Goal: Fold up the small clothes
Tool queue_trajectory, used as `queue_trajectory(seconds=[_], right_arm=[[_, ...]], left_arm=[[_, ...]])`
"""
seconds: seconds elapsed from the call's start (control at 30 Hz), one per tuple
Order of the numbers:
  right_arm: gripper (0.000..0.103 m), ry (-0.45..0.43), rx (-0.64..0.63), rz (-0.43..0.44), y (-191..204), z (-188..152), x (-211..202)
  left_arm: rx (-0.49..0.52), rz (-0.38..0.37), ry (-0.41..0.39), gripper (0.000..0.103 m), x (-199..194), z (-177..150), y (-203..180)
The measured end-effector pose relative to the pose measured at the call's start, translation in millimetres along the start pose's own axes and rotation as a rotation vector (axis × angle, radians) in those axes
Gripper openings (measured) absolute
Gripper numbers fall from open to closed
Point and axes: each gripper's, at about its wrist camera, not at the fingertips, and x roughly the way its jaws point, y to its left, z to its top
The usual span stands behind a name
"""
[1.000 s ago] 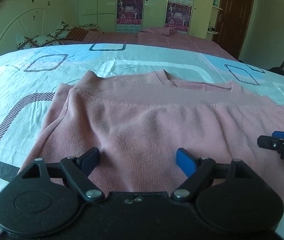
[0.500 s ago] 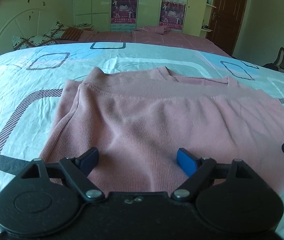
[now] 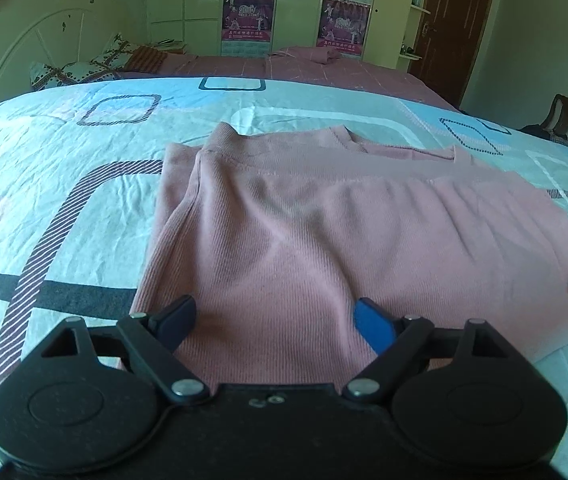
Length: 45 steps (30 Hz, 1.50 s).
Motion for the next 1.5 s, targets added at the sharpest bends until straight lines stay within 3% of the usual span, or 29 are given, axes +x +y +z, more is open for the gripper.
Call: queue_trajectory(seconds=[0.2, 0.43, 0.57, 1.03, 1.13, 1.33, 1.5], right_arm=[[0.052, -0.040, -0.033, 0.089, 47, 7, -11], [0.052, -0.006, -0.071, 0.127, 90, -1, 5], [0.052, 0.041, -0.080, 0.100, 91, -9, 15], [0.052, -0.004, -0.055, 0.157, 89, -3, -18], [0.052, -0.005, -0.054, 0.172, 91, -4, -22], [0.052, 0.001, -0.055, 0.188, 95, -7, -21], [0.052, 0.009, -0.057, 0.188, 99, -6, -13]], left_arm=[[0.005, 0.005, 0.018, 0.086, 4, -6, 5], [-0.005, -0.008, 0.030, 0.086, -1, -7, 7], [-0.045, -0.026, 0.048, 0.086, -7, -7, 11], [-0.192, -0.090, 0.092, 0.088, -35, -30, 22], [-0.247, -0.110, 0.112, 0.089, -40, -44, 27], [-0.384, -0.148, 0.062, 0.090, -54, -63, 37], [-0.520, -0.218, 0.027, 0.094, -35, -55, 51]])
